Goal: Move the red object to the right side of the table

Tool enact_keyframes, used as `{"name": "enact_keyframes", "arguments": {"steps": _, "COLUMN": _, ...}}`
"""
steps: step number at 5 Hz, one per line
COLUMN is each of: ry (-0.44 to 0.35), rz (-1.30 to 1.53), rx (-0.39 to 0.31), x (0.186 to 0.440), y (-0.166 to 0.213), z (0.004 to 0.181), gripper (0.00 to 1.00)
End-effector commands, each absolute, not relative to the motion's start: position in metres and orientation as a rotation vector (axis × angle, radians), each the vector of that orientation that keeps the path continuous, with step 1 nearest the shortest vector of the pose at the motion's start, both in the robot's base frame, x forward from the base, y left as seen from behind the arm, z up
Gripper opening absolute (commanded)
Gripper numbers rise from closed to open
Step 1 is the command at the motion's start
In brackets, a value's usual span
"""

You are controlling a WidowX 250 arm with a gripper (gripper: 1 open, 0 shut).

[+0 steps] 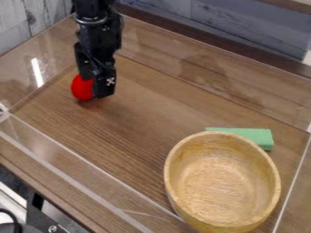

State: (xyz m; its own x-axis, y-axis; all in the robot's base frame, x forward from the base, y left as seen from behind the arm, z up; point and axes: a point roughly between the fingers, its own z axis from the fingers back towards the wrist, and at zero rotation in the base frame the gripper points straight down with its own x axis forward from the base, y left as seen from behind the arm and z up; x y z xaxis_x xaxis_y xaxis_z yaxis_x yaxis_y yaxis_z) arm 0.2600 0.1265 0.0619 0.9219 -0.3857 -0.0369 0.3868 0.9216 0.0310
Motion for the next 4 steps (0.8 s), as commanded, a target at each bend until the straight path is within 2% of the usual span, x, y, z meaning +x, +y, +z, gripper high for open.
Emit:
{"name": "enact_keyframes", "arguments": {"steps": 1, "ry": -0.023, "rz": -0.391, "rx": 0.061, "x": 0.274, "y": 0.15, "z": 0.08, "gripper": 1.0}}
{"name": "enact_keyframes", "arguments": {"steps": 3, "ry": -0.012, "rz": -0.426, "rx": 0.037, "x": 0.283, "y": 0.169, "z": 0.079, "gripper": 1.0}}
{"name": "enact_keyframes", "arguments": {"steps": 4, "ry": -0.005, "rz": -0.438, "rx": 0.022, "x": 0.283, "y": 0.172, "z": 0.07, "gripper": 1.0}}
